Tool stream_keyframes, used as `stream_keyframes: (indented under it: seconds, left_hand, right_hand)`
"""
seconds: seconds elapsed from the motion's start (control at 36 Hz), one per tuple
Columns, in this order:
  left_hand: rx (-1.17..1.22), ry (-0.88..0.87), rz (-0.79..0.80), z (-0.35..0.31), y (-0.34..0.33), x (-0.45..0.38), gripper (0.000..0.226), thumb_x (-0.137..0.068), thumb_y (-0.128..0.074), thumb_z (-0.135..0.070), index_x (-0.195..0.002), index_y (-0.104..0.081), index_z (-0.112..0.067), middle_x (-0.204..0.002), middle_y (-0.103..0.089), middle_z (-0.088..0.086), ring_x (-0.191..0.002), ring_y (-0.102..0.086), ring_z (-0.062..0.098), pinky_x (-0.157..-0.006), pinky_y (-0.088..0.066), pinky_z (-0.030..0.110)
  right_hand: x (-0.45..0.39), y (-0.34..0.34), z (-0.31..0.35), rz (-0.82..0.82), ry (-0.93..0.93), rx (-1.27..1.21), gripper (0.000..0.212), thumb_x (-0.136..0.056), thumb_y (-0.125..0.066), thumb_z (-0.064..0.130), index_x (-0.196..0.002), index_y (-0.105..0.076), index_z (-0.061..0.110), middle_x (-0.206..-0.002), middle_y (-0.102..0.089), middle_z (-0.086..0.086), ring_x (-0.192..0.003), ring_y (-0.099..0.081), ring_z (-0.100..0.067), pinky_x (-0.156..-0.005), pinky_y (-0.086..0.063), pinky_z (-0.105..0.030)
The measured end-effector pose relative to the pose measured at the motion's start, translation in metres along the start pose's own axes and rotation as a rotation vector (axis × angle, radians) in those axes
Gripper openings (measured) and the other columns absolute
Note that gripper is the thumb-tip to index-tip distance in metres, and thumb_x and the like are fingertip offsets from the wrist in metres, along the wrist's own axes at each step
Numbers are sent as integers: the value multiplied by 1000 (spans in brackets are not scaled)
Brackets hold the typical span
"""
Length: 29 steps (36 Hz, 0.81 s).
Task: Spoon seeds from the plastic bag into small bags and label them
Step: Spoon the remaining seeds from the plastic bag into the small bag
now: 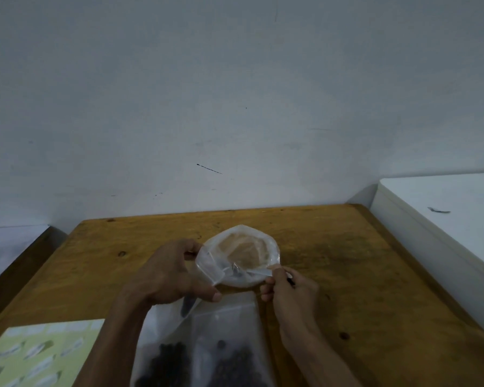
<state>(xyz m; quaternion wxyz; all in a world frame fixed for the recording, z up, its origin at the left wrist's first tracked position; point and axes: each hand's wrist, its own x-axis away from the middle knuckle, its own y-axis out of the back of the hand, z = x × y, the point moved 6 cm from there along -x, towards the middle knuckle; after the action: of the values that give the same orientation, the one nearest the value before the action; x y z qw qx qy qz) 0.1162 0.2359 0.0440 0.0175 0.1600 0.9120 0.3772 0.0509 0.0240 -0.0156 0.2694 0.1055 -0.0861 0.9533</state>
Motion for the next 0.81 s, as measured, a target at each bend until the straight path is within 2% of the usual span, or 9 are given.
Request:
stream_keyframes:
  seconds: [0.06, 0.14, 0.22, 0.31, 0.42, 0.53, 0.67, 0.81]
  left_hand:
    - [-18, 1, 6, 3, 0, 1, 70, -45, -99, -34, -100, -55, -41, -111, -60, -19, -108, -56, 6, -87, -48, 25]
    - [-27, 18, 30, 9, 0, 2, 76, -44, -99, -36, -109, -59, -35, -116, -60, -16, -112, -56, 9, -99, -51, 35]
    - [-8, 9, 32, 11, 0, 4, 95, -32, -97, -47, -118, -61, -28, -118, -61, -16, -113, -57, 5, -99, -50, 31]
    - [6, 11, 30, 12, 0, 5, 97, -34, -98, -44, -122, -59, -27, -120, -60, -16, -114, -56, 4, -98, -49, 30]
    - [0, 8, 22, 11, 0, 4, 110, -24, -91, -60, -123, -59, -28, -121, -60, -16, -115, -55, 5, -99, -49, 30]
    - [1, 17, 5, 11, -3, 1, 95, -38, -99, -39, -123, -59, -26, -120, -59, -15, -113, -55, 6, -95, -47, 26]
    - [18, 46, -37, 15, -3, -2, 100, -36, -100, -43, -126, -59, -26, -123, -62, -10, -118, -57, 12, -103, -49, 38]
    - [28, 38, -47, 17, -6, -3, 103, -37, -100, -43, -129, -57, -24, -125, -61, -10, -117, -56, 10, -91, -48, 25]
  right_hand:
    - [1, 3, 2, 4, -13, -23, 18, -98, -59, 14, -84, -71, 15, -66, -69, -7, -58, -62, -14, -58, -53, -27]
    - [2, 7, 5, 7, -23, -50, 16, -97, -59, 14, -86, -70, 12, -69, -69, -8, -59, -62, -14, -57, -53, -26]
    - [0, 11, 7, 2, -30, -53, 14, -97, -59, 17, -89, -70, 12, -66, -68, -6, -59, -62, -14, -58, -54, -28]
    - [0, 14, 9, 5, -32, -62, 14, -98, -59, 17, -92, -70, 11, -62, -67, -3, -56, -61, -12, -57, -53, -27]
    - [0, 19, 17, 15, -4, -90, 15, -98, -58, 15, -93, -71, 9, -59, -65, -2, -55, -60, -12, -54, -52, -25]
    - [0, 24, 32, 15, 61, -78, 16, -98, -59, 15, -91, -72, 9, -59, -66, -1, -55, -60, -12, -53, -52, -26]
    - [5, 28, 54, 20, 159, -35, 18, -97, -60, 15, -84, -72, 12, -59, -66, -3, -52, -60, -13, -52, -52, -27]
    - [10, 24, 68, 72, 193, -53, 14, -96, -61, 15, -90, -73, 11, -58, -68, 0, -52, -62, -12, -53, -53, -28]
